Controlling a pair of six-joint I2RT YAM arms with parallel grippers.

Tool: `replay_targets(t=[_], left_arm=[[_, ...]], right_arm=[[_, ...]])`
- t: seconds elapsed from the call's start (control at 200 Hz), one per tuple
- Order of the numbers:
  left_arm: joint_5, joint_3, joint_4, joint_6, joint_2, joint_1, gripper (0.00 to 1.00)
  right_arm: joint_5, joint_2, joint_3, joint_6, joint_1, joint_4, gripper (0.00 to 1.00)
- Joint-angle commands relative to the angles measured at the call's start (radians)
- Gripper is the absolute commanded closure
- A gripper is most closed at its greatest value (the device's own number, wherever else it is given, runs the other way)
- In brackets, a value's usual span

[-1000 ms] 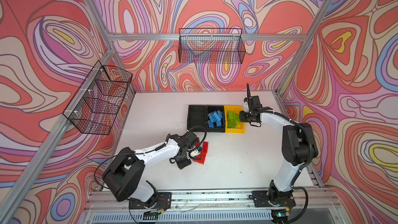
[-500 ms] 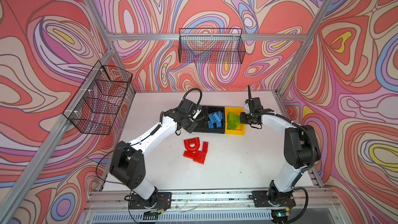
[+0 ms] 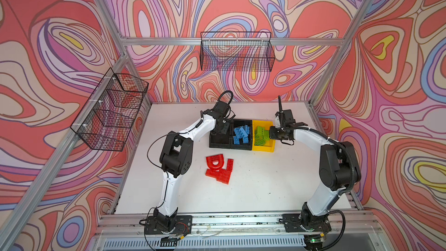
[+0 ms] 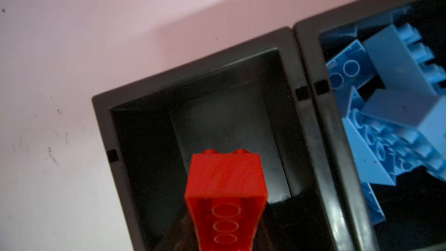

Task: Sort the legos into containers by color
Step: 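Carry the red brick into the empty black compartment and release, then move the left gripper back down to the red pile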

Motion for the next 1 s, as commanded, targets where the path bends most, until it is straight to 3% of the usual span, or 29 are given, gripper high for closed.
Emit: replay_targets(t=[0.0, 0.23, 0.396, 0.521, 0.581, 0.776, 0.997], left_arm=[[-0.022, 0.038, -0.027, -0.034, 0.029, 0.001, 0.57], [-0.013, 0.031, 0.007, -0.028, 0.024, 0.006, 0.36], [0.008, 0.008, 0.020, 0.002, -0.050, 0.007, 0.35], [0.050, -0.167, 0.101, 0.077, -0.232, 0.017, 0.35], [0.124, -0.280, 0.103, 0.189, -0.322, 0.029, 0.36], [0.196, -0.607, 0.014, 0.518, -0.523, 0.040, 0.37], [0.289, -0.776, 0.105, 0.581, -0.562, 0.040, 0.35]], right_arm=[[-0.010, -0.049, -0.001, 0.007, 0.002, 0.047, 0.95], [-0.015, -0.055, -0.003, 0.006, 0.001, 0.046, 0.95], [-0.010, -0.063, -0.006, -0.002, 0.001, 0.031, 0.95], [-0.004, -0.070, -0.013, -0.006, 0.001, 0.026, 0.95], [-0.003, -0.072, -0.016, -0.011, 0.002, 0.023, 0.95], [-0.001, -0.068, -0.027, -0.026, 0.002, 0.025, 0.95], [-0.012, -0.056, -0.040, -0.038, 0.001, 0.031, 0.95]])
